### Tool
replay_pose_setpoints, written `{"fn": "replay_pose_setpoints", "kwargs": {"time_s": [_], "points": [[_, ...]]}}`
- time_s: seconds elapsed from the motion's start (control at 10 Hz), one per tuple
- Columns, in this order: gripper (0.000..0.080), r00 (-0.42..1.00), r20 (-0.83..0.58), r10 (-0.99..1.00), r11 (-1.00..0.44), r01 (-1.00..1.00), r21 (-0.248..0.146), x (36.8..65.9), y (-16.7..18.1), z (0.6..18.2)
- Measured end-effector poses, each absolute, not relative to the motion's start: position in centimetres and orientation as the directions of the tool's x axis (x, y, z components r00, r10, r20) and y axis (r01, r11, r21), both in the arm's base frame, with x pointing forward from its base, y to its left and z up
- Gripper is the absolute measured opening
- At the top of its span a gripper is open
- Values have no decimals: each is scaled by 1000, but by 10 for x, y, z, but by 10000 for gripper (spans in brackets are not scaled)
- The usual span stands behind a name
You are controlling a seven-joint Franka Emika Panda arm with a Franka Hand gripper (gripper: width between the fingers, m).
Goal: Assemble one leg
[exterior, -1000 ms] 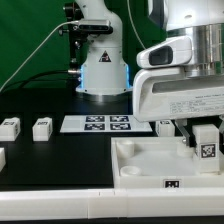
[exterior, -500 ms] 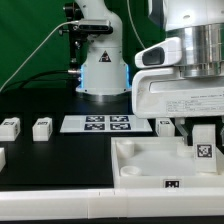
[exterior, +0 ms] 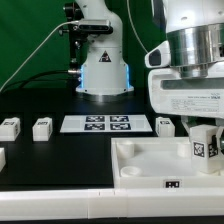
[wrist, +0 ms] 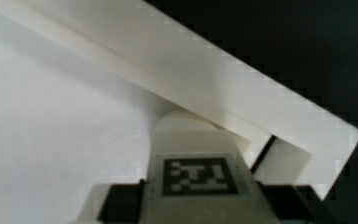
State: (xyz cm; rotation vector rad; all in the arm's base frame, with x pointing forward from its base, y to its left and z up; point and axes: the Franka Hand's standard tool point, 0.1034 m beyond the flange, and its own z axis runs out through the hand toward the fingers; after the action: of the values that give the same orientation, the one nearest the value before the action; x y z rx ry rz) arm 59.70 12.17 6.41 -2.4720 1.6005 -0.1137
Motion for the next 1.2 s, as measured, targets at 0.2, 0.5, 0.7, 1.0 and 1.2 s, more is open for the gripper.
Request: {"fn": "replay_pose_setpoints", "kwargs": {"time_s": [0.2, 0.5, 0.7, 1.0, 1.2], "points": [[293, 127, -120, -985, -103, -976, -190, 597, 123, 64], [293, -210, -205, -956, 241, -961, -137, 595, 126, 64], [293, -390, -232, -891, 419, -903, -92, 595, 126, 63], [476, -326, -224, -918, 355, -929, -104, 594, 126, 62], [610, -154, -198, -968, 184, -973, -142, 594, 126, 62]]}}
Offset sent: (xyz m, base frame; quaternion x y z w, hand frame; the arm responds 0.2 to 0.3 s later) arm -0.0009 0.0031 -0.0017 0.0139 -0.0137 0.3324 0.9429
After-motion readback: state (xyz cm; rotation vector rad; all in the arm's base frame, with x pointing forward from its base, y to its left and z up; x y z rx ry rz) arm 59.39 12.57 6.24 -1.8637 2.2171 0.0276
